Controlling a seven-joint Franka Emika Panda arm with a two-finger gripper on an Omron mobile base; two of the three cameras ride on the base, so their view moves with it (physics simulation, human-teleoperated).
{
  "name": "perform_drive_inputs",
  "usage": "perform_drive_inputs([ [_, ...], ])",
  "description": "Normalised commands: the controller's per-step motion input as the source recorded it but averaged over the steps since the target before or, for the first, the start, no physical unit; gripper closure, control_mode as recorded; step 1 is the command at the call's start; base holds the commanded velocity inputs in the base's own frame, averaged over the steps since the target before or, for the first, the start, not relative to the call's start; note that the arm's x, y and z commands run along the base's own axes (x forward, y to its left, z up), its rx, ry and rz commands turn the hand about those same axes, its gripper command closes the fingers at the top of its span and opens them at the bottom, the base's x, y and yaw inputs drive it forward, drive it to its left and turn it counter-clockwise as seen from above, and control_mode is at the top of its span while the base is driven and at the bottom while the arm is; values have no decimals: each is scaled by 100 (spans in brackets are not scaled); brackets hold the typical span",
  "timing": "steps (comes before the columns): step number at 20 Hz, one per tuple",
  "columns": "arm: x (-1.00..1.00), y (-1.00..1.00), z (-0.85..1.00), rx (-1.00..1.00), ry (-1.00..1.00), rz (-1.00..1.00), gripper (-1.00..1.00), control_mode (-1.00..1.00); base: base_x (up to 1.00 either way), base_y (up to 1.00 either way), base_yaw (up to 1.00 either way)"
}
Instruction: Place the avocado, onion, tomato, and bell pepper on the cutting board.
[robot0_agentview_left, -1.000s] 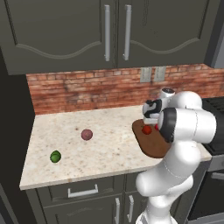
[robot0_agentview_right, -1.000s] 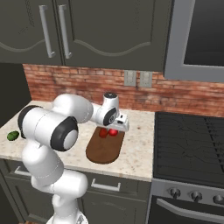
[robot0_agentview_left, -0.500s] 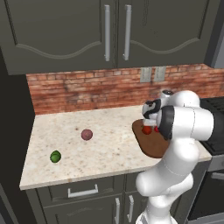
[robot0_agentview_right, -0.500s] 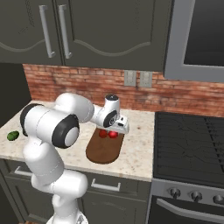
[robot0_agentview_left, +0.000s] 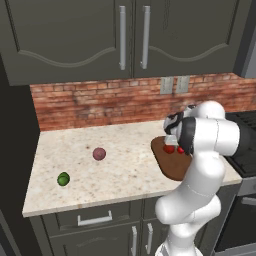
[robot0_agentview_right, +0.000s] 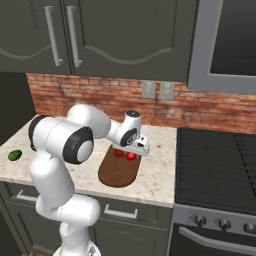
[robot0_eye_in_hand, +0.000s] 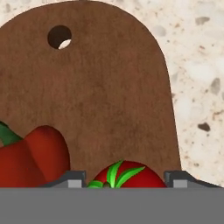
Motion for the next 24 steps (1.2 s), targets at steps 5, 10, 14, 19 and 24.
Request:
perform_drive_inputs([
  [5, 0, 6, -23, 0, 5, 0, -100, -100, 0, 0, 0],
  [10, 0, 9, -8, 0, 1, 0, -100, -100, 0, 0, 0],
  [14, 0, 12, 0, 0, 0, 0, -100, -100, 0, 0, 0],
  [19, 0, 24, 2, 0, 0, 0, -100, -100, 0, 0, 0],
  [24, 0, 20, 20, 0, 0, 0, -100, -100, 0, 0, 0],
])
